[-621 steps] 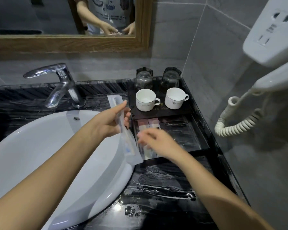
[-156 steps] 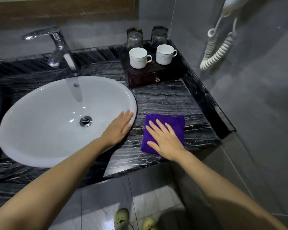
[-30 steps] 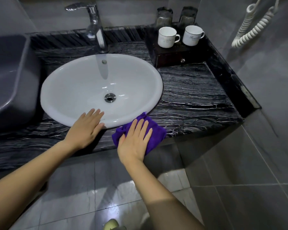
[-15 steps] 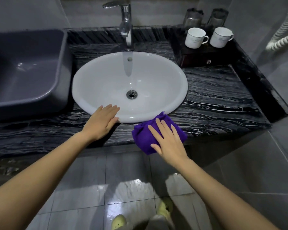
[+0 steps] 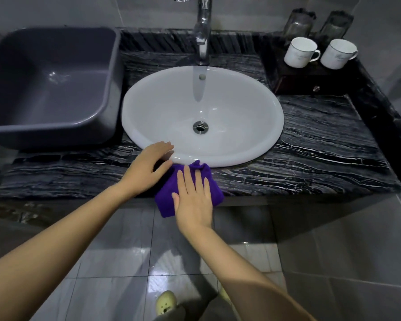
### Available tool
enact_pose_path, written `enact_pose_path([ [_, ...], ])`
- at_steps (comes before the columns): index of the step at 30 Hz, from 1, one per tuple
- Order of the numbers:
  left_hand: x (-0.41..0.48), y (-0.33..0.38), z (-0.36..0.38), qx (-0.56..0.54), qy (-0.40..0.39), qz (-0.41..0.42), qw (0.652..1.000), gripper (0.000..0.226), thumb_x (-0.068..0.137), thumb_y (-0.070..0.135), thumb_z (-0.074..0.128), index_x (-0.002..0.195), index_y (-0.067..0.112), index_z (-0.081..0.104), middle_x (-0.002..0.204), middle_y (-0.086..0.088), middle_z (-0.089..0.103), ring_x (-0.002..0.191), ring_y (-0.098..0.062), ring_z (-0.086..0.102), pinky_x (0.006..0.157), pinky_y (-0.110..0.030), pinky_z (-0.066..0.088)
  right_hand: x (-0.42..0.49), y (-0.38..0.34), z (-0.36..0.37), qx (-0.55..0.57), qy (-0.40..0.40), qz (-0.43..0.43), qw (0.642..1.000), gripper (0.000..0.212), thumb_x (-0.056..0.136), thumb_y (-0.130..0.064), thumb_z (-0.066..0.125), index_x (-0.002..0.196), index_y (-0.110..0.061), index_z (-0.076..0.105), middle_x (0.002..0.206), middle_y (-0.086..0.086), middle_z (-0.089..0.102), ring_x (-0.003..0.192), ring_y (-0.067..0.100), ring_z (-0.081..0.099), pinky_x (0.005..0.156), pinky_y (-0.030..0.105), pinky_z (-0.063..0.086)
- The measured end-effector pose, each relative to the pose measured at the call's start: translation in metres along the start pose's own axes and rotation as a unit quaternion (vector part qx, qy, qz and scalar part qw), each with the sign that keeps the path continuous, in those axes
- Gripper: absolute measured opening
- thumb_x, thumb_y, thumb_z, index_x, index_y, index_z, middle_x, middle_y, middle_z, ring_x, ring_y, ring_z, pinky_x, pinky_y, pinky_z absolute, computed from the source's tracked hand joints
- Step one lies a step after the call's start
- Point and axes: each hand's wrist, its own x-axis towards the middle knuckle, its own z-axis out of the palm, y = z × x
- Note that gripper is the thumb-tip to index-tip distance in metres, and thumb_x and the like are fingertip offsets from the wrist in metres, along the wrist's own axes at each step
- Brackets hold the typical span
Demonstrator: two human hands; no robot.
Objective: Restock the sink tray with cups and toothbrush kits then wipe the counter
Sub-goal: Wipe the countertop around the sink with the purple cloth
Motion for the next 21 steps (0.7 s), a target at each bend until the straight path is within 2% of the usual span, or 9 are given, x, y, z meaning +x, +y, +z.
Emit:
enact_pose_path([
  [2,-0.021,0.000,-0.004,0.030,0.072,-0.006,0.997,0.040,0.085,0.021,0.052,0.122,0.006,0.056,0.119,-0.012,0.061,0.114,-0.031,0.053,0.102,-0.029,0.032,0.003,-0.011,-0.005,-0.002,-0.018,-0.025,1.000,0.059,0.099,-0.033,0.029,0.150,-0.013,0.006,0.160,0.006,0.005,0.146,0.029,0.007,0.119,0.044,0.005],
  [4,-0.042,0.004,-0.005,0.053,0.090,0.003,0.994,0.039,0.083,0.023,0.053,0.119,0.008,0.058,0.113,-0.011,0.062,0.108,-0.028,0.052,0.099,-0.025,0.032,0.008,-0.008,-0.021,0.014,-0.032,-0.077,0.996,0.059,0.096,-0.032,0.039,0.148,-0.014,0.018,0.159,0.006,0.016,0.143,0.028,0.020,0.117,0.042,0.018],
  [7,-0.065,0.009,-0.001,0.076,0.020,0.041,0.996,0.048,0.079,0.033,0.062,0.121,0.010,0.057,0.116,-0.009,0.060,0.110,-0.022,0.050,0.099,-0.028,0.037,0.015,0.018,-0.048,0.064,-0.047,-0.137,0.987,0.058,0.089,-0.028,0.054,0.143,-0.016,0.034,0.154,0.003,0.030,0.135,0.026,0.037,0.110,0.039,0.033],
  [10,-0.076,0.010,0.007,0.154,-0.040,0.033,0.987,0.061,0.069,0.024,0.076,0.124,0.006,0.055,0.123,-0.012,0.059,0.114,-0.029,0.055,0.097,-0.036,0.045,0.015,0.040,-0.048,-0.066,-0.081,-0.209,0.972,0.067,0.087,-0.027,0.058,0.146,-0.017,0.027,0.158,0.002,0.018,0.138,0.023,0.030,0.112,0.036,0.027],
  [13,-0.078,0.011,0.009,0.179,-0.013,0.019,0.983,0.063,0.061,0.015,0.081,0.118,0.002,0.059,0.117,-0.014,0.063,0.108,-0.031,0.060,0.089,-0.038,0.052,0.013,0.041,-0.037,-0.086,-0.065,-0.192,0.975,0.065,0.086,-0.021,0.059,0.144,-0.015,0.030,0.155,0.005,0.027,0.131,0.026,0.035,0.108,0.036,0.030],
  [17,-0.078,0.010,0.004,0.209,0.012,0.057,0.976,0.050,0.053,0.011,0.082,0.099,0.002,0.066,0.094,-0.014,0.069,0.084,-0.031,0.066,0.071,-0.035,0.057,0.012,0.033,-0.036,-0.070,-0.025,-0.186,0.980,0.049,0.082,-0.016,0.060,0.129,-0.014,0.051,0.136,0.007,0.050,0.114,0.030,0.046,0.094,0.041,0.041],
  [21,-0.087,-0.001,-0.009,0.199,0.019,0.055,0.978,0.036,0.057,0.007,0.078,0.091,0.004,0.067,0.085,-0.011,0.068,0.077,-0.031,0.065,0.067,-0.034,0.056,0.018,0.023,-0.044,-0.035,-0.062,-0.196,0.978,0.045,0.083,-0.033,0.062,0.125,-0.021,0.053,0.131,-0.003,0.051,0.111,0.022,0.046,0.096,0.035,0.040],
])
